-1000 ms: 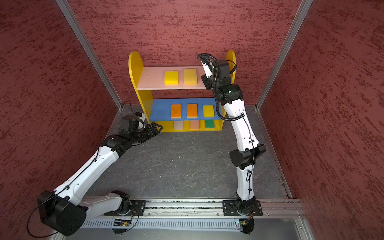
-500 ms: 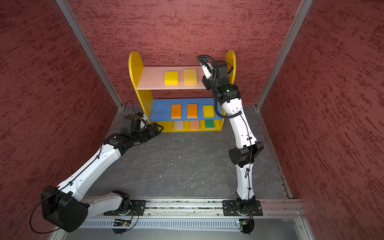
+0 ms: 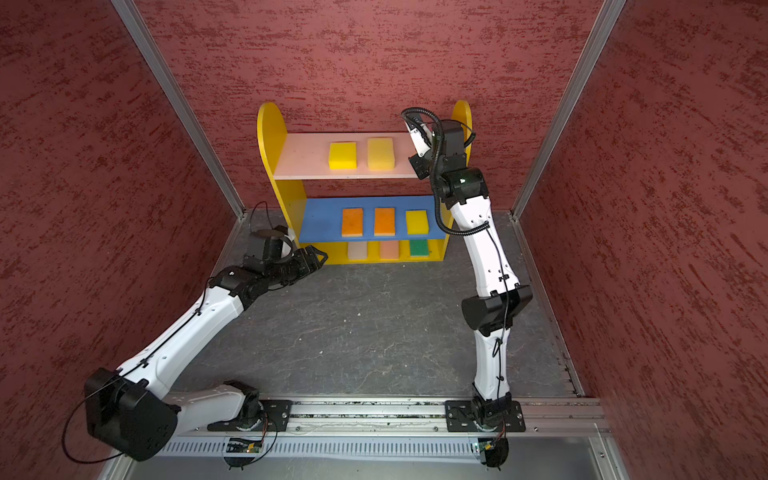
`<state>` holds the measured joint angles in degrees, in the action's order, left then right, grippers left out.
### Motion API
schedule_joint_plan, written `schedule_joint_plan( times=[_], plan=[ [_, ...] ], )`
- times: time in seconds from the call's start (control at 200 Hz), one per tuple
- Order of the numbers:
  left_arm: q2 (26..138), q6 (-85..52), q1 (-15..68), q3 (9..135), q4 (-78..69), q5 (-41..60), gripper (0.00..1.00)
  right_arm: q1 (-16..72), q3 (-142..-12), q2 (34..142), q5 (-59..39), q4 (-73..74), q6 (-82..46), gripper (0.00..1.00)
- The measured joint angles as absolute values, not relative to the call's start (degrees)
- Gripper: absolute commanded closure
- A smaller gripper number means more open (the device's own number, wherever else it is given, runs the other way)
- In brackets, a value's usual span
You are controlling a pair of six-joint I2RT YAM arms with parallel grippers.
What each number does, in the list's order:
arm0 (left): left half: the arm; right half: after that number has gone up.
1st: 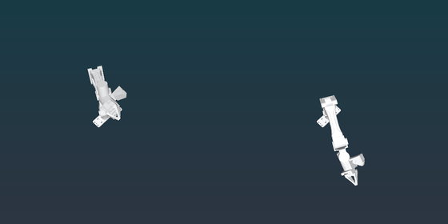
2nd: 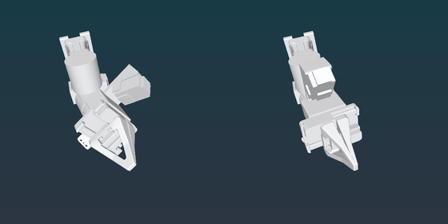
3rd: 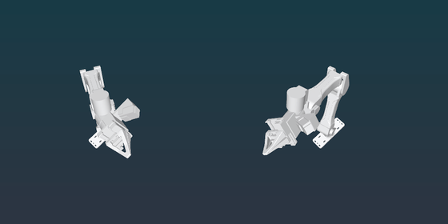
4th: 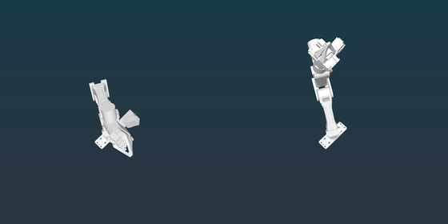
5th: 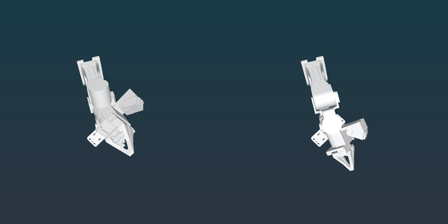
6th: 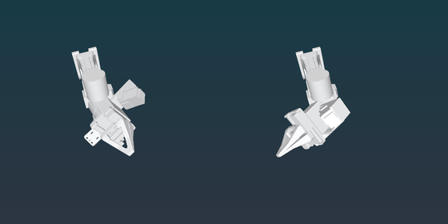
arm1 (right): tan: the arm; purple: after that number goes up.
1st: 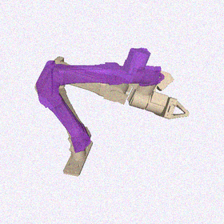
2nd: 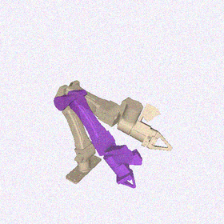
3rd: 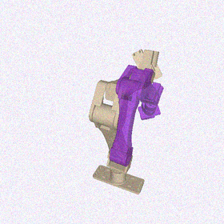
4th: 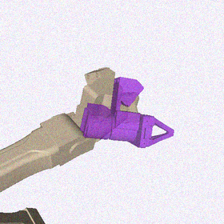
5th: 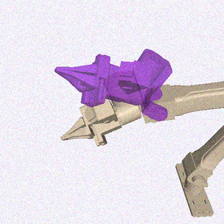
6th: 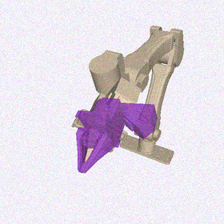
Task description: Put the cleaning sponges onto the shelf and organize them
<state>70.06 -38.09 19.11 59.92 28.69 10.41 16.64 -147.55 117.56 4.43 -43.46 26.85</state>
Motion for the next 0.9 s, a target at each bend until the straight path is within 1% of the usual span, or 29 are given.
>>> schedule_joint_plan(
  times=[0.686,0.897],
  plan=[
    [68.6,-38.1,18.5,59.9,28.7,10.4,0.2,13.0,-147.7,115.7,-11.5,-45.8,17.3,1.0],
    [68.4,-38.1,18.5,59.9,28.7,10.4,0.2,12.6,-147.8,115.1,-14.0,-45.9,15.4,1.0]
  ],
)
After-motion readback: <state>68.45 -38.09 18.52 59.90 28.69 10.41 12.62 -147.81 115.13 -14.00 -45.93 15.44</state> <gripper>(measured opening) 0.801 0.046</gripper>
